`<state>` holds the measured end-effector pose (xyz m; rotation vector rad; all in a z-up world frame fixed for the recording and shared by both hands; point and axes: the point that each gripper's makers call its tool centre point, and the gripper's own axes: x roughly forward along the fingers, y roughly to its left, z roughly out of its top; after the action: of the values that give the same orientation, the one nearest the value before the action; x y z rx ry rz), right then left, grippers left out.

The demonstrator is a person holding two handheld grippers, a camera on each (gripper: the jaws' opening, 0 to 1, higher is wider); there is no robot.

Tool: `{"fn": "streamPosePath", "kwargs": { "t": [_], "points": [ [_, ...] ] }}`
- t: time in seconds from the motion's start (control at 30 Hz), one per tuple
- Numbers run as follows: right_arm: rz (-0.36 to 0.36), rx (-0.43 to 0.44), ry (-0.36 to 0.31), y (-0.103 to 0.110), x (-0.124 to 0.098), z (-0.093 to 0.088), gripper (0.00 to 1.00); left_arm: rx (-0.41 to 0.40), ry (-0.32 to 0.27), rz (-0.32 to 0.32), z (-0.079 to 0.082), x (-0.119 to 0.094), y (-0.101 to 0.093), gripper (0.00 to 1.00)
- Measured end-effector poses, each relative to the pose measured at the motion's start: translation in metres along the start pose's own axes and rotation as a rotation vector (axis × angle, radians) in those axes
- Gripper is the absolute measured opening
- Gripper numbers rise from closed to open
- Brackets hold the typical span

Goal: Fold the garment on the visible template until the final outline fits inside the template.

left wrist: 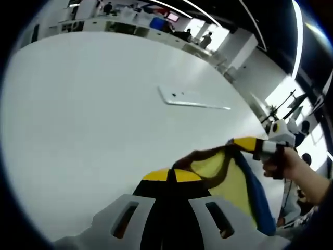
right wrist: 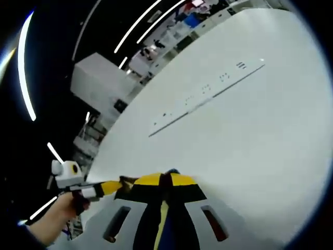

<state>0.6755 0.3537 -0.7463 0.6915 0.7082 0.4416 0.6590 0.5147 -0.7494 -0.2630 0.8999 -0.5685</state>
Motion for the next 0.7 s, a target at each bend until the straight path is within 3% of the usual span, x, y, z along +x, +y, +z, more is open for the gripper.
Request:
{"fn": "streamPosePath", "kwargs": {
  "t": [0.37, 0.57, 0.7],
  "points": [
    [-0.022, -0.028, 0.007, -0.006, 0.0, 0.001, 0.05, 0.001, 0.02, 0.006, -0.003, 0.005, 0.004, 0.0],
    [-0.054, -0.248, 0.047, -0.005, 0.0, -0.006, 0.05, 0.0, 0.024, 0.006, -0.003, 0.006, 0.004, 0.0],
    [-0.071, -0.346, 0.06, 0.001, -0.003, -0.012, 0.05, -0.001, 0.023, 0.006, -0.003, 0.007, 0.004, 0.0]
  ]
}}
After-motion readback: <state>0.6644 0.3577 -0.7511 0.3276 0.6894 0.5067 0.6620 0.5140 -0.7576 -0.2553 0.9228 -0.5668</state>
